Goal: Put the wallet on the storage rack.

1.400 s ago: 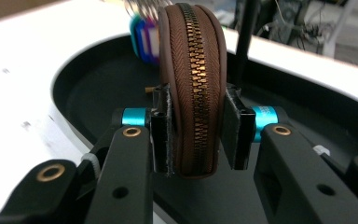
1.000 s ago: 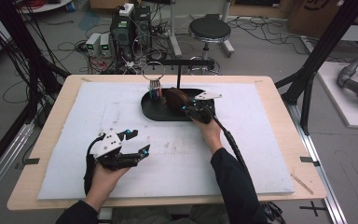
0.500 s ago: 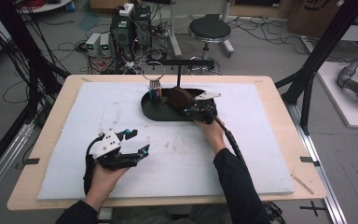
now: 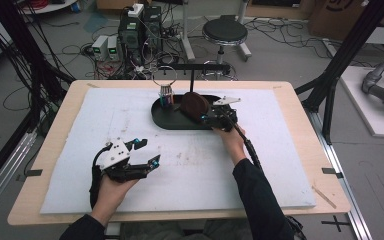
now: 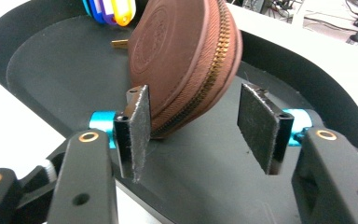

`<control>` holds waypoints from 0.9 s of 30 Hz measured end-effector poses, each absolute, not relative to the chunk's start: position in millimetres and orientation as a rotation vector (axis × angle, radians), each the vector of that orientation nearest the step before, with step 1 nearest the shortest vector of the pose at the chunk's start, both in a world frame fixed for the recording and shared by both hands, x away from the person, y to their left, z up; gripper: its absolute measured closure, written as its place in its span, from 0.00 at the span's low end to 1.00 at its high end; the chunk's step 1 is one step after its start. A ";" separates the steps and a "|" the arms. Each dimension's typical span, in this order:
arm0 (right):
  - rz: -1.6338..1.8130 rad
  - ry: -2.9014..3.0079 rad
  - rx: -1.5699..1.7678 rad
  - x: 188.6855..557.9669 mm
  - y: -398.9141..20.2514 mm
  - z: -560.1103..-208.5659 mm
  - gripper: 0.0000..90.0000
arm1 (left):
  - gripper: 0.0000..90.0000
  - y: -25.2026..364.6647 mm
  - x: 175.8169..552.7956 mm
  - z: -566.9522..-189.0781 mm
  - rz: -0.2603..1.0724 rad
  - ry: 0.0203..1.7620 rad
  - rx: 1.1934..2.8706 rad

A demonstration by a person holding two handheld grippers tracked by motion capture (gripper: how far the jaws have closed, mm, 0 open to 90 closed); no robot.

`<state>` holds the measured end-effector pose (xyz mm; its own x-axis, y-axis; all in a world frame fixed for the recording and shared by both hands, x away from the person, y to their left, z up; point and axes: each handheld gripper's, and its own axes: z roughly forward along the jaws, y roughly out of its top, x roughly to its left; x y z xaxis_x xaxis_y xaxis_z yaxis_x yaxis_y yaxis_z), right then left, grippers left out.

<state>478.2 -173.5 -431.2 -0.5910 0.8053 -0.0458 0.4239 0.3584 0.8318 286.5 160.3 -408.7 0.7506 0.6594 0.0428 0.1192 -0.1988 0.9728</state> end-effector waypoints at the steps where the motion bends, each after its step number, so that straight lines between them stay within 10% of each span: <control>1: 1.135 2.170 1.072 477.5 -174.7 -429.5 0.49 | 0.34 160.5 286.5 -408.6 0.551 0.619 1.727; 27: 1.332 2.106 1.051 391.6 -282.1 -366.3 0.33 | 0.27 165.0 300.2 -402.6 0.538 0.656 1.731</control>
<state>391.6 -282.1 -366.3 -0.6181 0.7853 0.0354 0.3685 0.2496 0.8955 300.2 165.0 -402.6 0.7385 0.6739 0.0188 0.1511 -0.1926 0.9696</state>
